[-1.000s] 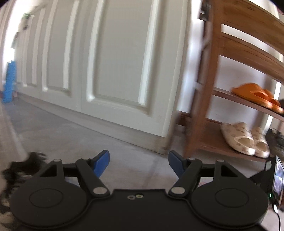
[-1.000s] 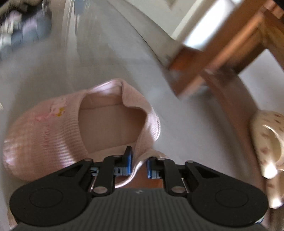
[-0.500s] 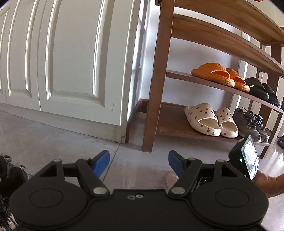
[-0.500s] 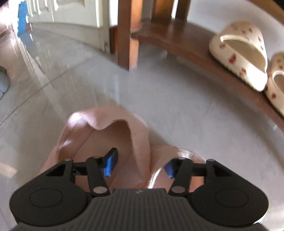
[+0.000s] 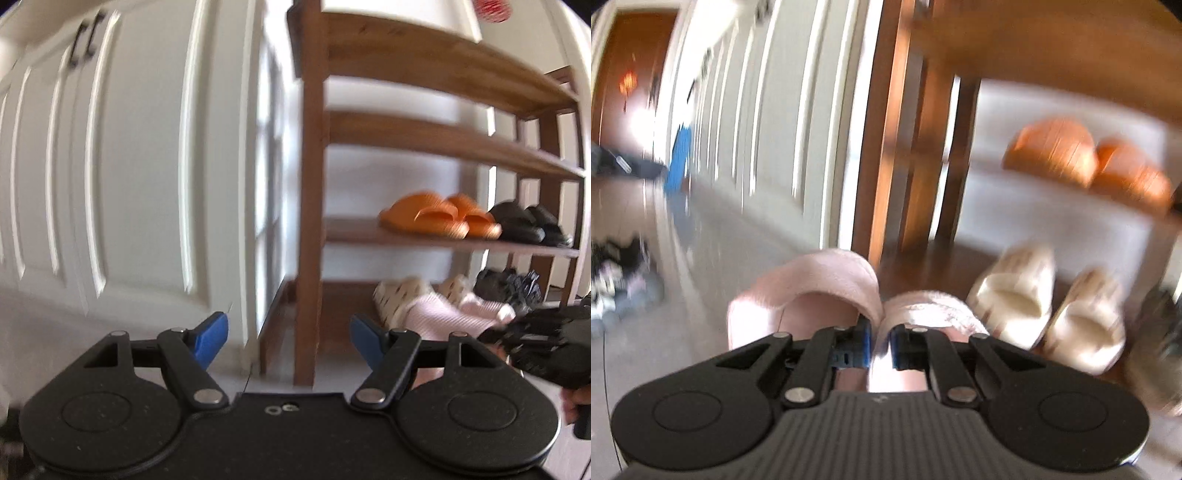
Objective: Organize scattered shoes
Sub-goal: 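Lift the pink slippers with the right tool onto the rack's top shelf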
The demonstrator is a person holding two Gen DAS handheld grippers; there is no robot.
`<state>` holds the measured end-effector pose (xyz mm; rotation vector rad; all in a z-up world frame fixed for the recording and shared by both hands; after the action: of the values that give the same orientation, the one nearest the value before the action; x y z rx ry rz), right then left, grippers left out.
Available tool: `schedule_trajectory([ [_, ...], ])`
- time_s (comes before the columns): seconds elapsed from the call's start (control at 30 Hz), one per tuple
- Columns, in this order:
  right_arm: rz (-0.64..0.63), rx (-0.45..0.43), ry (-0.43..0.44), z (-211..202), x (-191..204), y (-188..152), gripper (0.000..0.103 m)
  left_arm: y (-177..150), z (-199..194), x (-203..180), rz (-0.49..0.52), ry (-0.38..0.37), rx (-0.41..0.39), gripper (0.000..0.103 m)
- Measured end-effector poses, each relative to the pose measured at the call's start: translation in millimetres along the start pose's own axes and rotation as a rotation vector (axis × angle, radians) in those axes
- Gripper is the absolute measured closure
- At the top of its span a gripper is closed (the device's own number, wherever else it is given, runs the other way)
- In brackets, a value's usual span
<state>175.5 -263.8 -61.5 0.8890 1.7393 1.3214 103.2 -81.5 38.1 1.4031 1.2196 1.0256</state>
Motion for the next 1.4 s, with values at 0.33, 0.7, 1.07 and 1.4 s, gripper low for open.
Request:
schedule_trajectory([
  [0.33, -0.037, -0.306, -0.252, -74, -100, 141, 0.092, 157, 42, -117, 0.107, -0.262, -0.28, 0.029],
  [0.7, 0.156, -0.205, -0.474, -120, -208, 221, 0.092, 239, 110, -207, 0.01, -0.339, -0.217, 0.029],
  [1.07, 0.202, -0.172, -0.689, -140, -286, 372, 0.092, 380, 102, -228, -0.045, -0.434, -0.092, 0.029],
  [1.4, 0.235, -0.021, -0.832, -98, -354, 536, 0.092, 542, 119, -197, -0.005, -0.486, -0.002, 0.028],
])
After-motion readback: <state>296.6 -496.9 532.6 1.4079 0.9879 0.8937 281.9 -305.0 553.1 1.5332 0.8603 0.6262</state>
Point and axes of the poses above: each gripper's, at about its wrist camera, not at the fingertips, and z roughly the way its jaws point, x to its left, y to its top, the point moved 10 cm from there along z, roughly the way its jaws point, and after that the axes turned 7 degrees about -y, right-handed, at the moved point
